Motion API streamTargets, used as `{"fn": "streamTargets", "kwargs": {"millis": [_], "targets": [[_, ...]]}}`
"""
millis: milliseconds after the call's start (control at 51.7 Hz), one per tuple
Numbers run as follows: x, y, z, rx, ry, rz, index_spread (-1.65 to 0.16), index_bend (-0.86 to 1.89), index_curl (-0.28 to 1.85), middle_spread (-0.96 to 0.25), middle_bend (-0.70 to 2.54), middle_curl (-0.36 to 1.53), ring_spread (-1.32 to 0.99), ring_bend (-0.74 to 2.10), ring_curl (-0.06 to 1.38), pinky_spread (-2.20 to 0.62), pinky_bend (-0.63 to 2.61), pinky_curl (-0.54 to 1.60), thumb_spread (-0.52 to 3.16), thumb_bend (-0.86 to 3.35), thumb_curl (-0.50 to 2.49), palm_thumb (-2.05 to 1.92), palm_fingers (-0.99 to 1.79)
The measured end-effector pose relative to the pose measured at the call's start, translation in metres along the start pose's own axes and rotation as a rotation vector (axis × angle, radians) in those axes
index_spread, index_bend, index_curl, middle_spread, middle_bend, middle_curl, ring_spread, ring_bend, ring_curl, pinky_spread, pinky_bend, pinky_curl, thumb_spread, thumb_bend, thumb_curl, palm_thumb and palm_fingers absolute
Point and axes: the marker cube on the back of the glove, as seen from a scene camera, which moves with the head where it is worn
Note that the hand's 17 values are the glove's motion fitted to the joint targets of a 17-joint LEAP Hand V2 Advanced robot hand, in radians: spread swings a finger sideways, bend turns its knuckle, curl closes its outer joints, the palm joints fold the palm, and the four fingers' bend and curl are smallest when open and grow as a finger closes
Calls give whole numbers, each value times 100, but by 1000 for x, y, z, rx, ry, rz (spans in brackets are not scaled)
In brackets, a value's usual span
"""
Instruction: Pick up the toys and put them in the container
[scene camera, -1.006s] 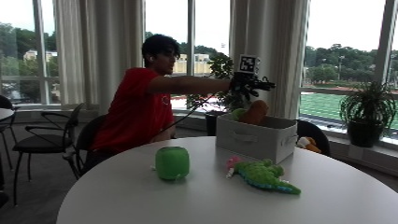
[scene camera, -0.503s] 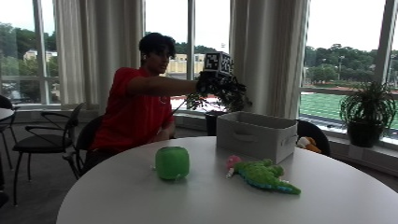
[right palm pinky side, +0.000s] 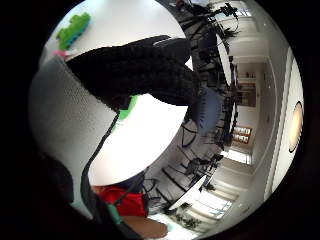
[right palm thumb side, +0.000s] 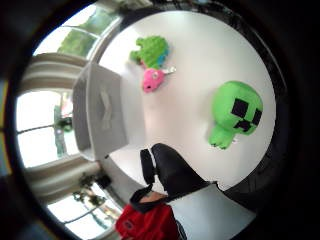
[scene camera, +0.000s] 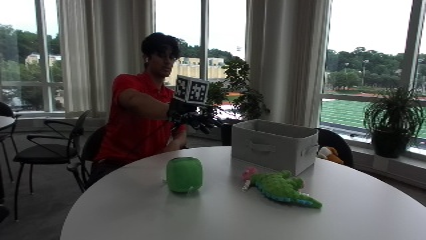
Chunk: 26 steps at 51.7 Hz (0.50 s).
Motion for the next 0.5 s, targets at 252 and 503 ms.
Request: {"fn": "streamTargets", "kwargs": {"millis": [252,503], "targets": [[37,-7,69,-122,-57,83,-34,9,15,-4,13,26,3,17,31,13,136,36,104,-4,36,-2,-24],[41,-26,120,-289,-98,132,-34,8,13,-3,11,24,4,17,30,12,142,37,104,-4,33,-2,-23]]}}
